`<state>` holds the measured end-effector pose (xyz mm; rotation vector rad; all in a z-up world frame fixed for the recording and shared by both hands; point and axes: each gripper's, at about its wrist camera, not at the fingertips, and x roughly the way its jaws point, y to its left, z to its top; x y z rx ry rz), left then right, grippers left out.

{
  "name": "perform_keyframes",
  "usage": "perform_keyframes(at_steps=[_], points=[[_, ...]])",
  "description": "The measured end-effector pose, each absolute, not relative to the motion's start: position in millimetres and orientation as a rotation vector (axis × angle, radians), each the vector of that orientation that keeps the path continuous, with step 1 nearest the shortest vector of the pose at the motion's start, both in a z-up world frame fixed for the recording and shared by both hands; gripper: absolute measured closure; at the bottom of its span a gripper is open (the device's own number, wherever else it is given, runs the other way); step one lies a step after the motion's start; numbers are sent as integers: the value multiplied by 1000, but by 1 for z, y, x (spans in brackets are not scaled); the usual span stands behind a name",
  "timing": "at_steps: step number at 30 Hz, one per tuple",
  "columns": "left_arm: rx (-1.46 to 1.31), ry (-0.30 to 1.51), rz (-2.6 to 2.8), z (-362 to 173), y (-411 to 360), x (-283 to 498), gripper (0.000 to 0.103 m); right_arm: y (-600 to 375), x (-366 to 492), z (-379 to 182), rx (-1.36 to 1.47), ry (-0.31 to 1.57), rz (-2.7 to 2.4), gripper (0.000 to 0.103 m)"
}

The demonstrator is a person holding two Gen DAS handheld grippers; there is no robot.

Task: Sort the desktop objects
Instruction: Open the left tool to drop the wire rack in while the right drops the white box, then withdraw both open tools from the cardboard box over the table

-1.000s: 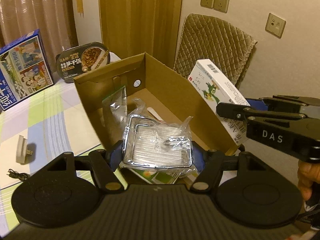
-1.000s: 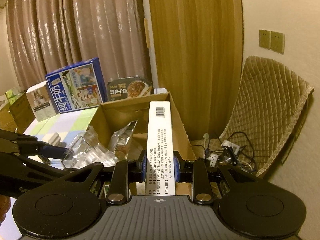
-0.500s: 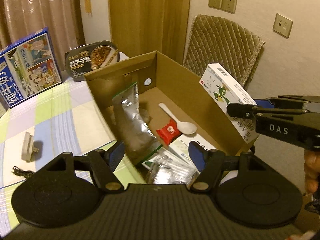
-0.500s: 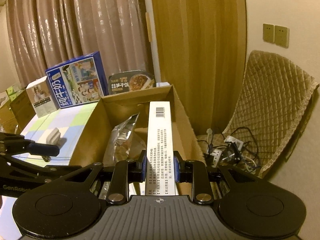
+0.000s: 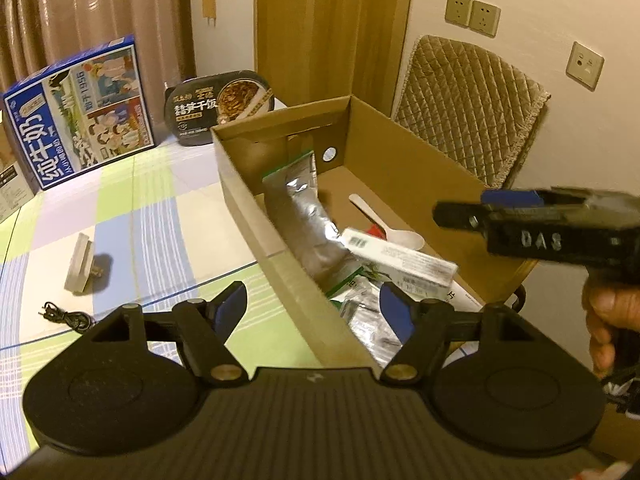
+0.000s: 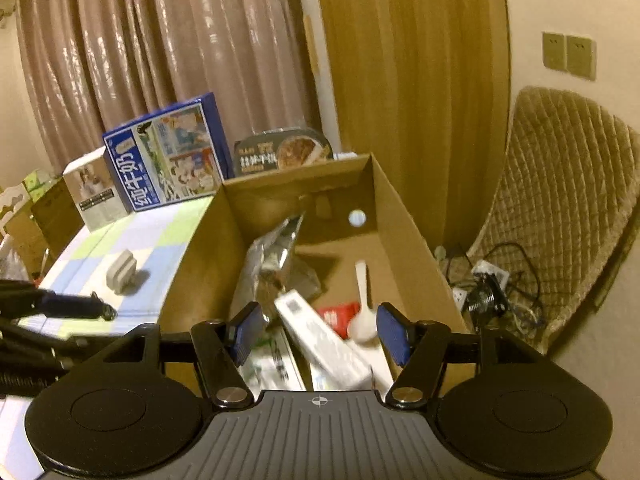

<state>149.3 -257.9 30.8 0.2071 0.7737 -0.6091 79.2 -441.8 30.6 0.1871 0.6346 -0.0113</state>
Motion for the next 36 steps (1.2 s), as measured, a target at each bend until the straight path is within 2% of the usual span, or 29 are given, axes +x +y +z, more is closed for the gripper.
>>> perform_keyframes(at_steps=[3, 13, 21, 26, 36], points=[[200, 775, -603, 31, -251, 148, 33, -442, 67, 29, 209, 644, -28, 39], [182, 767, -575, 37, -228, 132, 24, -414, 32, 43, 218, 632, -10, 14], [171, 754, -539, 46, -198, 121, 9, -392, 27, 59, 185, 620, 9, 2], [183, 750, -514, 48, -175, 114, 2, -372, 27, 70, 160, 619, 45, 2], [192, 758, -424, 50, -99, 112, 2, -319, 41, 82, 74, 620, 168, 2]])
